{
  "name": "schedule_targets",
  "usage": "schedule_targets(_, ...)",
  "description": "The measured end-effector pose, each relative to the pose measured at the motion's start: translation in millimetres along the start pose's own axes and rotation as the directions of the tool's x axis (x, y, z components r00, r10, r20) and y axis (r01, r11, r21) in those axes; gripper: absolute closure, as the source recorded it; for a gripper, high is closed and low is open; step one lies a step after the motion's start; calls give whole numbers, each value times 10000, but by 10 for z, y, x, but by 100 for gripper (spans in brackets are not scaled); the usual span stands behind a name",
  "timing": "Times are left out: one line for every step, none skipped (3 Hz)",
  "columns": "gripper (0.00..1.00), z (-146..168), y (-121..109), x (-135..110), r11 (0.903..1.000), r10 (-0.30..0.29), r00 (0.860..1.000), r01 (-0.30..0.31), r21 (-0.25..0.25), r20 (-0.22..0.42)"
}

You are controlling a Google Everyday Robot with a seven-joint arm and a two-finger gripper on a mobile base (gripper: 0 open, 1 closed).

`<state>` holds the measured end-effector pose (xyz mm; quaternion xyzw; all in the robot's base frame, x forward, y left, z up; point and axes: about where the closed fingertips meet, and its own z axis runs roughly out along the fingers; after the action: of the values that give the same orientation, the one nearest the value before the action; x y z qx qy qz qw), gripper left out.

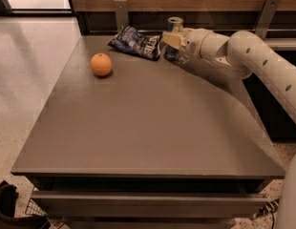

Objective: Move redbull can near blue chip bag

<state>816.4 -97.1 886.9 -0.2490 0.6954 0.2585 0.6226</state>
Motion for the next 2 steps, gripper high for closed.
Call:
schedule_targets(97,-37,44,96,9975,-694,9975,693,113,148)
schedule_targets(74,-39,45,79,9975,-694,9975,693,113,148)
